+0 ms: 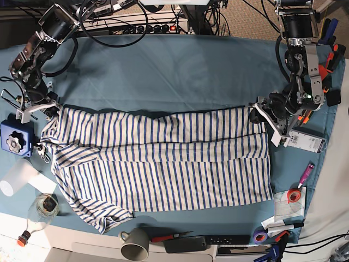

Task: Fold the T-shirt properly
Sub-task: 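Regrasp the folded shirt's corners with both grippers, then pull the folded shirt back toward the robot with both grippers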

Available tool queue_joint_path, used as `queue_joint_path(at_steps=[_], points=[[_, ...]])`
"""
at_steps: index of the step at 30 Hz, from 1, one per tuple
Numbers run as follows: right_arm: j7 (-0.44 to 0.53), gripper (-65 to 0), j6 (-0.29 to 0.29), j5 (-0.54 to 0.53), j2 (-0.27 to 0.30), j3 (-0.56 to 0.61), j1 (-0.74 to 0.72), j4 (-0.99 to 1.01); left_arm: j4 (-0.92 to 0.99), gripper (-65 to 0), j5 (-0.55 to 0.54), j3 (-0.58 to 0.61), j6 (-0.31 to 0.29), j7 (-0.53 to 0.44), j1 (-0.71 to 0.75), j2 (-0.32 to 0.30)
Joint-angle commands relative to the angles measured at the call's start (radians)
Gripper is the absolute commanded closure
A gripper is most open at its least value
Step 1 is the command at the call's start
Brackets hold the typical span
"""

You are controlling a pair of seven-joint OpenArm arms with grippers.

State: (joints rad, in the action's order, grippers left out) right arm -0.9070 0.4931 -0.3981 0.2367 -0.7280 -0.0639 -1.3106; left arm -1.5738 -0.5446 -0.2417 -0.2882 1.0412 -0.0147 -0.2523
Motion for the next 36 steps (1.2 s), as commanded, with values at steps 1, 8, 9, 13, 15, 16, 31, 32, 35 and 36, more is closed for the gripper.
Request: queue_joint_path(at_steps=[1,8,9,13,15,16,31,32,35,36], points=[[-0.034,0.0,-0.017,0.038,0.012,0.016,-0.006,-0.003,-0.001,-20.7,-0.003,0.003,-0.001,0.032,-0.002,0.001],[-0.064,0.0,-0.023,0.048,0.048,0.029,-0.005,-0.005,-0.001,0.0,0.003,0.003,-0.001,0.035,-0.002,0.0],[-0.067,0.0,-0.023,0.048,0.06,0.029,-0.005,-0.005,-0.001,0.0,0.01,0.003,-0.001,0.035,-0.002,0.0],[-0.07,0.0,-0.023,0.048,0.111,0.029,-0.005,-0.005,-0.001,0.0,0.016,0.003,-0.002,0.035,-0.002,0.0],[-0.073,0.0,-0.023,0.047,0.13,0.029,-0.005,-0.005,-0.001,0.0,0.016,0.003,-0.027,0.035,-0.003,0.0],[-0.075,0.0,-0.023,0.047,0.138,0.029,-0.005,-0.005,-0.001,0.0,0.016,0.003,-0.04,0.036,-0.003,0.0],[-0.168,0.0,-0.026,-0.117,0.209,0.022,-0.004,-0.033,-0.019,0.0,-0.01,0.003,-0.046,0.106,-0.04,-0.058],[-0.187,0.0,-0.026,-0.117,0.209,0.021,-0.002,-0.045,-0.019,0.0,-0.01,0.003,-0.045,0.112,-0.04,-0.068],[-0.239,0.0,-0.026,-0.118,0.209,0.02,0.004,-0.102,-0.021,0.0,-0.01,-0.001,-0.045,0.119,-0.038,-0.1],[-0.261,0.0,-0.026,-0.118,0.209,0.02,0.006,-0.128,-0.023,0.0,-0.01,-0.003,-0.045,0.12,-0.037,-0.109]])
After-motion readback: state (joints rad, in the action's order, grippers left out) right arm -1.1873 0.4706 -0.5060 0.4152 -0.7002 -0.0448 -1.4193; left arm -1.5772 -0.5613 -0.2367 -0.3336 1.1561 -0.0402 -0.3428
